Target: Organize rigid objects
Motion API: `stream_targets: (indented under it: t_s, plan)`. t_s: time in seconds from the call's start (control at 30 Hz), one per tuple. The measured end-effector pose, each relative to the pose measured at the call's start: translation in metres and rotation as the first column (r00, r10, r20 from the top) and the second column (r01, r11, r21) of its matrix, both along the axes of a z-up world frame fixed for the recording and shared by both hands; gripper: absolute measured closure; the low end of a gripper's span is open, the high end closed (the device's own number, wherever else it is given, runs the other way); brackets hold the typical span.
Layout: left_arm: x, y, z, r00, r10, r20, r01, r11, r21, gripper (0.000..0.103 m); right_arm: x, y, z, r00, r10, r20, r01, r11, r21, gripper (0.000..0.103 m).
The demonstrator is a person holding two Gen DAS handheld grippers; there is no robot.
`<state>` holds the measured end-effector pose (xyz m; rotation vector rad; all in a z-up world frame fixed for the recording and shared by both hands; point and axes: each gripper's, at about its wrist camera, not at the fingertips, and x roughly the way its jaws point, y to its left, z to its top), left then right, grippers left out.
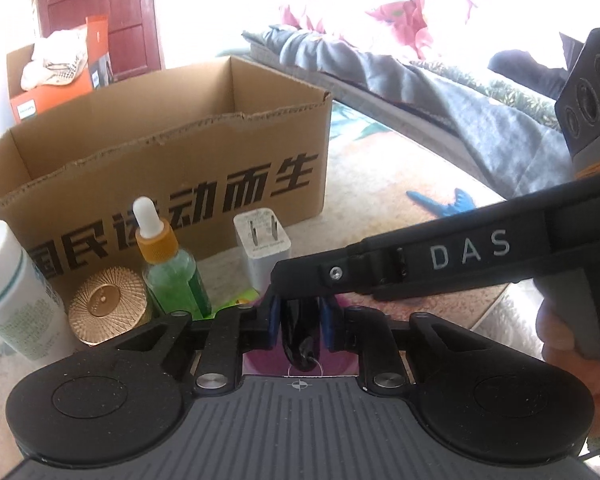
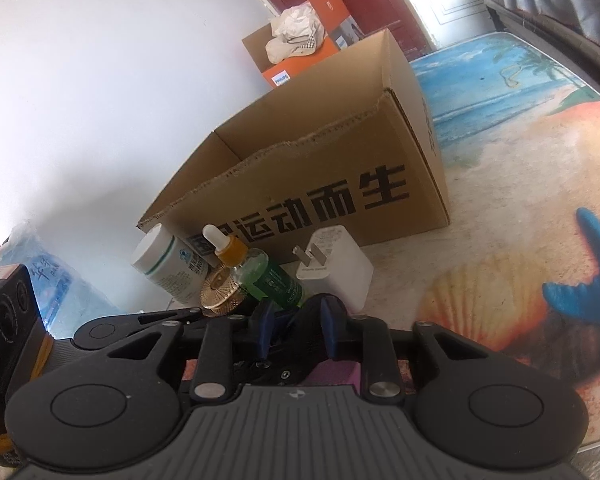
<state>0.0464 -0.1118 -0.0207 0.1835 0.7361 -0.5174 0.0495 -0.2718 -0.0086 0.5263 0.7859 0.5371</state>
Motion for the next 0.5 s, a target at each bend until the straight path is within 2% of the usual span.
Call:
stream_targets:
  t_s: [0.23, 0.5]
  plan:
    - [-0.003, 0.003, 0.008, 0.999, 0.013, 0.034, -0.012, 1.000, -0.023, 0.084, -0.008, 0.013, 0.017, 0.998, 0.009, 0.065, -0.006, 0.999, -0.047, 0.087]
    - [-0.010, 0.019, 0.020, 0.998, 0.039, 0.049, -0.036, 0.998, -0.059, 0.084, -0.015, 0.016, 0.032, 0.997, 0.012, 0.081, -0.011, 1.000, -0.022, 0.088]
